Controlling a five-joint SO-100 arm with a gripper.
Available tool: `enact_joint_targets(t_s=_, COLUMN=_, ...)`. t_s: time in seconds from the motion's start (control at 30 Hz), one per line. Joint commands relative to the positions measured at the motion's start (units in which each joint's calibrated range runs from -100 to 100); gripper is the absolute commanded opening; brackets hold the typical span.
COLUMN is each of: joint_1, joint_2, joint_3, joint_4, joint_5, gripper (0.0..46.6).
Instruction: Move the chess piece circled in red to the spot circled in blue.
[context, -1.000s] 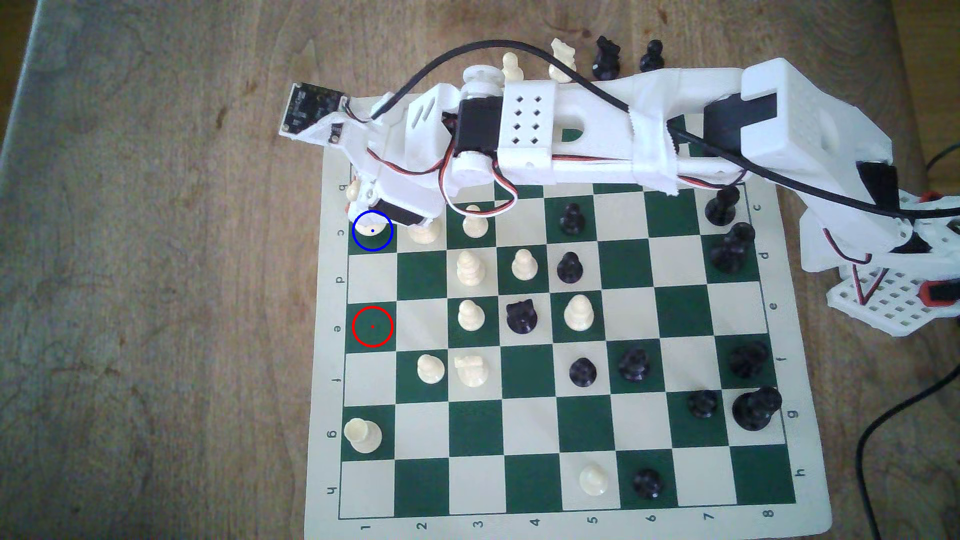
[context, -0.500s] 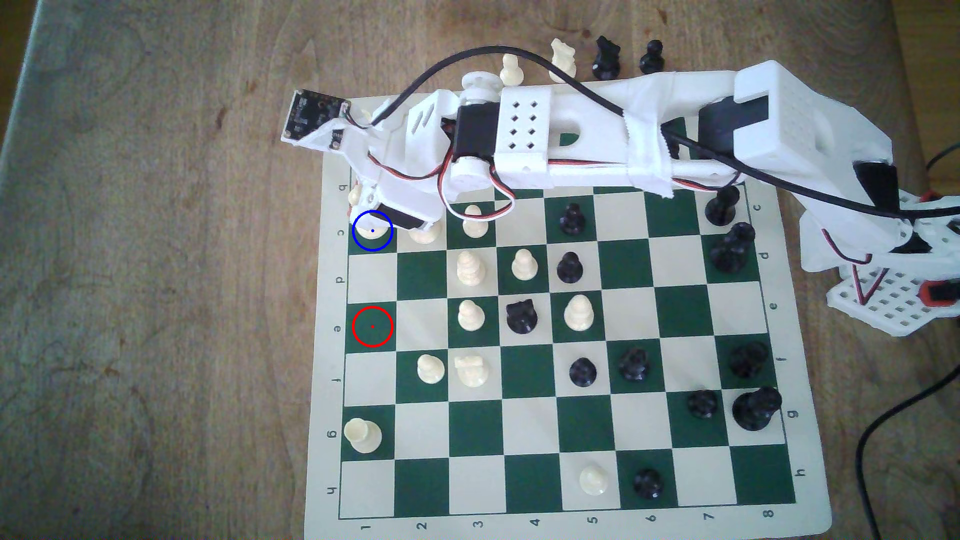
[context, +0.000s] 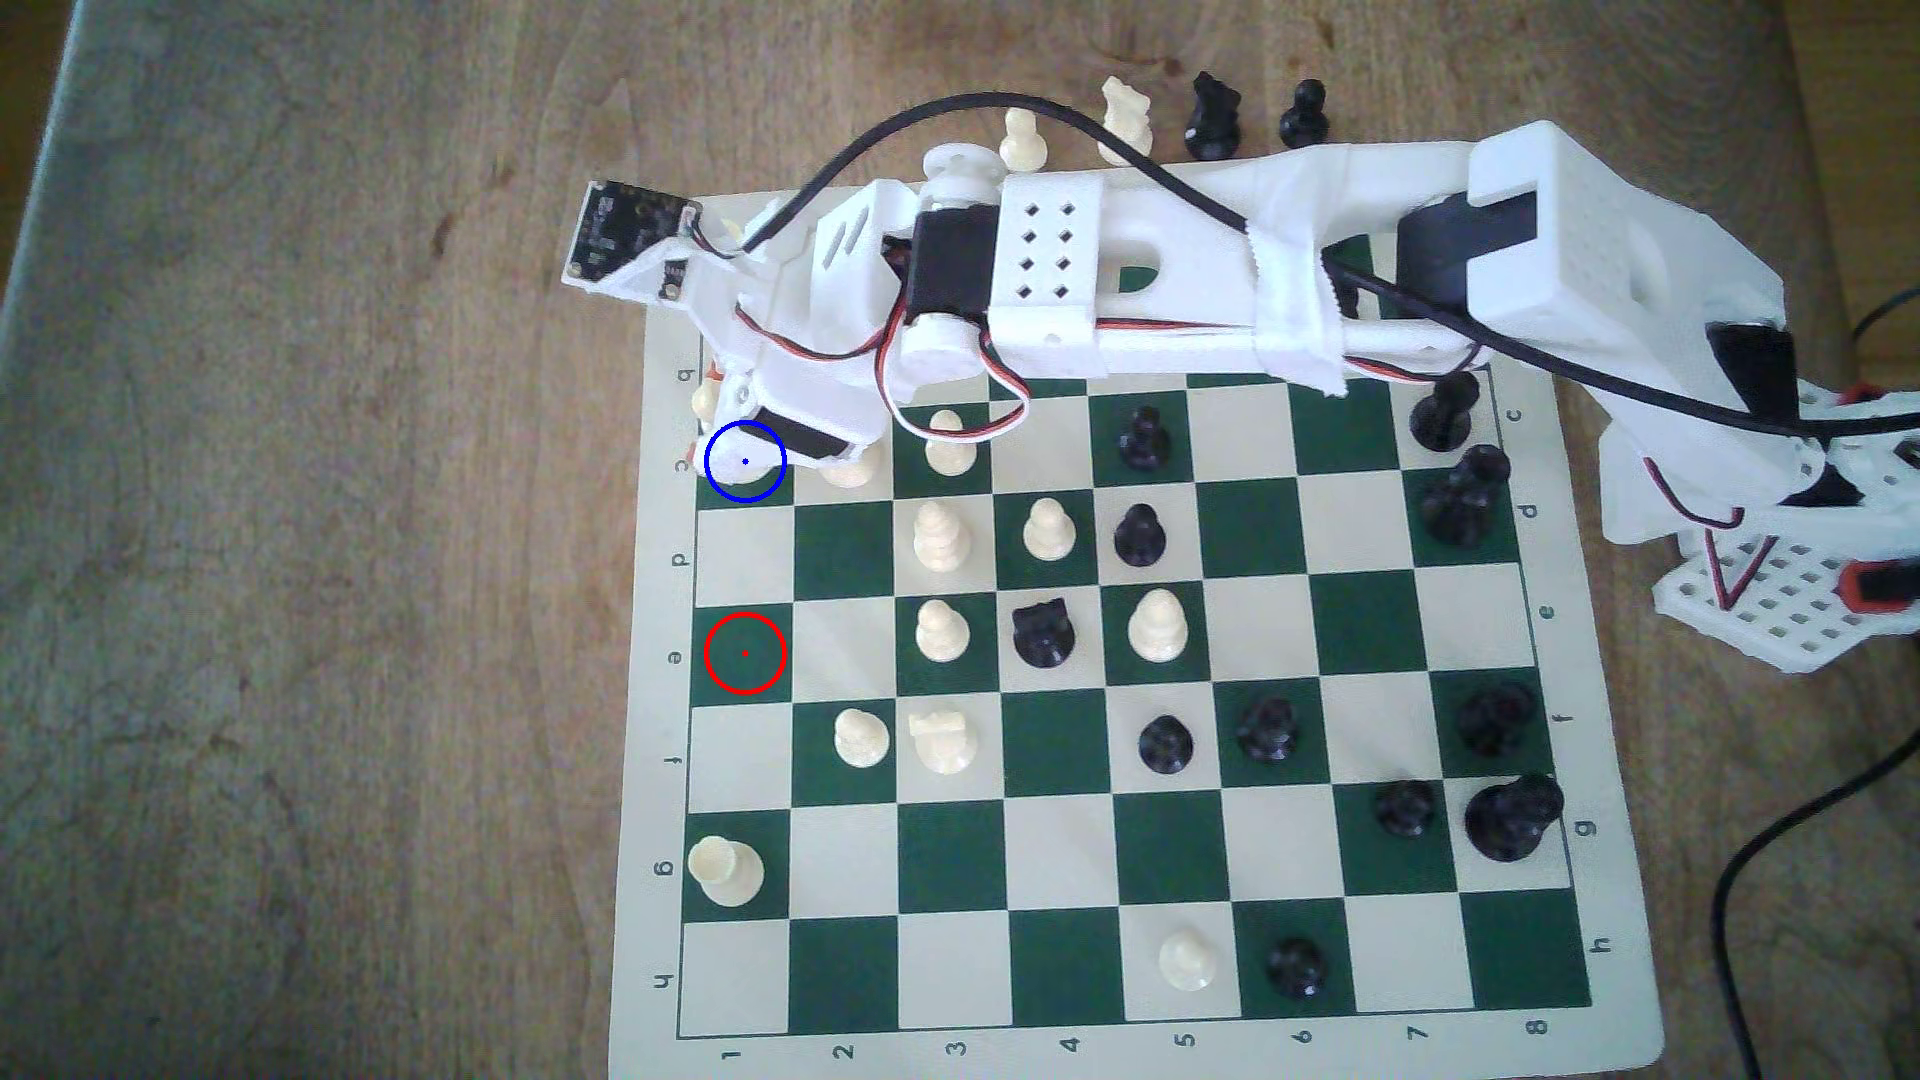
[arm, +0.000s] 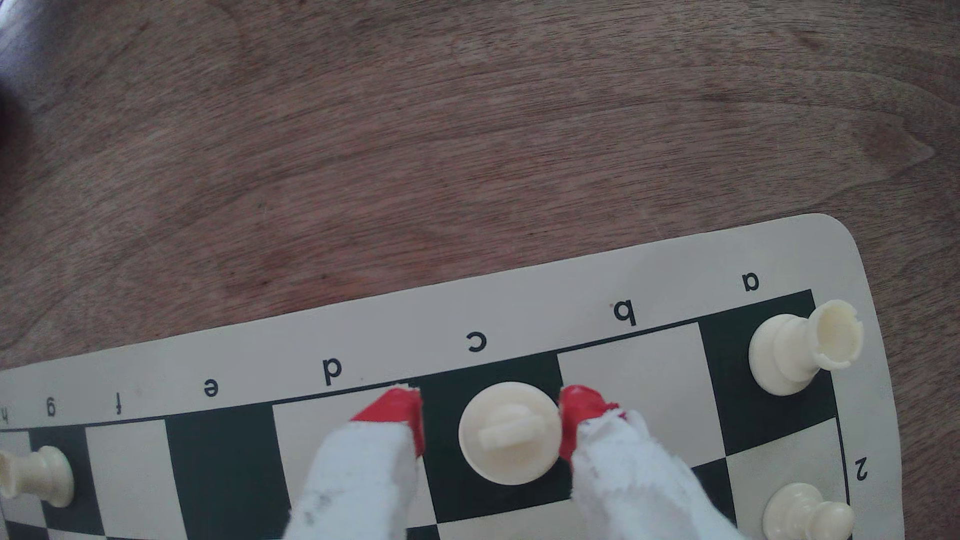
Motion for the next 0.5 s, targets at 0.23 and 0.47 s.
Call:
enact_joint_targets(t_s=0.23, joint_1=-2.1, joint_2=-13.1, joint_3=2.7, joint_4=-2.2, joint_5=0.6, gripper=16.0)
enact_joint_targets(t_s=0.47, joint_1=-4.3, joint_2=-25.8, joint_3=18.2, joint_4=-4.2, joint_5=1.1, gripper=16.4)
